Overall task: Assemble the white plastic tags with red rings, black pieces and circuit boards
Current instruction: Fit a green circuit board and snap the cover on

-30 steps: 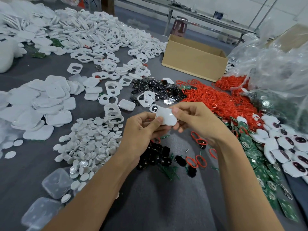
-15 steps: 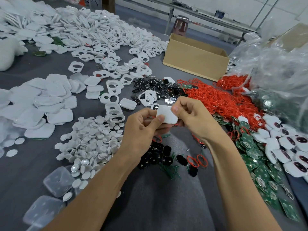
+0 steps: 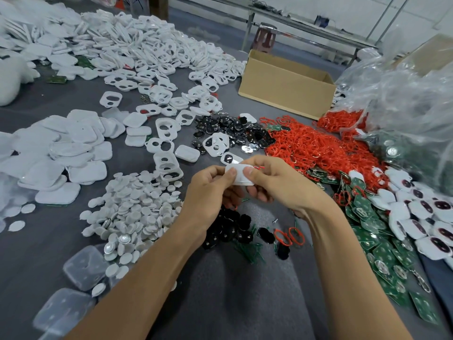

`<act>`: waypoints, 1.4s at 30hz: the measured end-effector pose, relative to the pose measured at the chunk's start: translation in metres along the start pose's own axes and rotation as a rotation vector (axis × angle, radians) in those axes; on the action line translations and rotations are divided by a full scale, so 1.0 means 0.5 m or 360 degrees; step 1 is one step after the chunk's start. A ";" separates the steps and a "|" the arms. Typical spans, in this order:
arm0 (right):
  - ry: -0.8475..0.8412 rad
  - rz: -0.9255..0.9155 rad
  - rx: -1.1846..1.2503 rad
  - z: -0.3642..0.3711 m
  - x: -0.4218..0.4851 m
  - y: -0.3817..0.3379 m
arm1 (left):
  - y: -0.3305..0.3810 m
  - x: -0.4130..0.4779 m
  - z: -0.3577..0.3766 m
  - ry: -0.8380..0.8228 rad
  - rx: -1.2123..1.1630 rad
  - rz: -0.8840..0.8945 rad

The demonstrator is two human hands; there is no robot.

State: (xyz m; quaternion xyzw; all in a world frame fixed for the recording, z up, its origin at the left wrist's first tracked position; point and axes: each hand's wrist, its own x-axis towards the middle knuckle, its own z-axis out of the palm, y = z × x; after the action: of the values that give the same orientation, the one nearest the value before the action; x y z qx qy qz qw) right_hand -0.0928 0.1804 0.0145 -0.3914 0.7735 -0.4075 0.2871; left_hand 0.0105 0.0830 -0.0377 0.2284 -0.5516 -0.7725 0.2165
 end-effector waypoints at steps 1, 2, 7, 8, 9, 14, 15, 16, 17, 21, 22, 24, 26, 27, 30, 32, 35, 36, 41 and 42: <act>-0.0009 -0.0014 0.0021 -0.001 -0.001 0.000 | 0.001 0.000 0.000 -0.0004 0.0008 0.0011; -0.0024 -0.0025 0.0053 -0.001 -0.002 0.000 | 0.002 0.000 -0.001 -0.0004 0.0013 0.0021; -0.0015 -0.0024 0.0074 0.006 0.002 0.003 | 0.000 0.001 -0.003 0.0017 0.0076 0.0064; -0.0004 -0.0014 0.0084 0.008 0.004 0.004 | -0.001 0.001 -0.003 0.0022 0.0096 0.0066; 0.0004 0.0002 0.0108 0.010 0.005 0.004 | -0.002 0.002 -0.005 0.0023 0.0110 0.0063; 0.0031 0.0037 0.0192 0.015 0.008 0.005 | -0.006 0.003 -0.007 0.0017 0.0144 0.0042; 0.0046 0.0037 0.0179 0.016 0.009 0.006 | -0.006 0.003 -0.007 0.0024 0.0152 0.0047; 0.0063 0.0032 0.0165 0.017 0.010 0.006 | -0.006 0.003 -0.008 0.0032 0.0154 0.0057; 0.0076 0.0026 0.0163 0.018 0.010 0.005 | -0.007 0.003 -0.008 0.0037 0.0150 0.0072; 0.0090 0.0081 0.0385 0.018 0.010 0.003 | -0.007 -0.001 -0.004 0.0066 0.0083 0.0172; 0.0086 0.0116 0.0504 0.017 0.011 0.001 | -0.005 -0.002 -0.002 0.0075 0.0048 0.0202; 0.0057 0.0161 0.0765 0.014 0.013 0.000 | -0.001 -0.004 0.001 0.0067 -0.0023 0.0270; 0.0006 0.0157 0.0899 0.008 0.012 0.000 | 0.002 -0.005 0.002 0.0075 -0.0056 0.0344; -0.0022 0.0137 0.0899 0.006 0.010 0.001 | 0.003 -0.004 0.002 0.0092 -0.0055 0.0371; -0.0027 0.0029 0.0815 0.002 0.005 0.003 | 0.005 -0.007 0.001 0.0122 -0.0110 0.0414; 0.0071 -0.0103 0.0692 0.000 0.004 0.003 | 0.006 -0.008 0.000 0.0124 -0.0142 0.0432; 0.0228 -0.0316 0.0491 -0.005 0.003 0.002 | 0.010 -0.008 0.000 0.0092 -0.0166 0.0456; 0.0242 -0.0376 0.0448 -0.005 0.003 0.000 | 0.011 -0.008 0.000 0.0094 -0.0169 0.0465; 0.0304 -0.0546 0.0213 -0.001 0.007 -0.010 | 0.016 -0.009 0.000 0.0217 -0.0206 0.0576; 0.0332 -0.0564 0.0213 0.000 0.007 -0.010 | 0.018 -0.010 0.000 0.0217 -0.0198 0.0612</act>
State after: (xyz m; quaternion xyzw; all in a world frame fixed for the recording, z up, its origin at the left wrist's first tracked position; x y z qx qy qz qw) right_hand -0.0927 0.1755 0.0184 -0.4572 0.6892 -0.5404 0.1548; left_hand 0.0152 0.0833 -0.0287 0.1568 -0.5203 -0.7323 0.4105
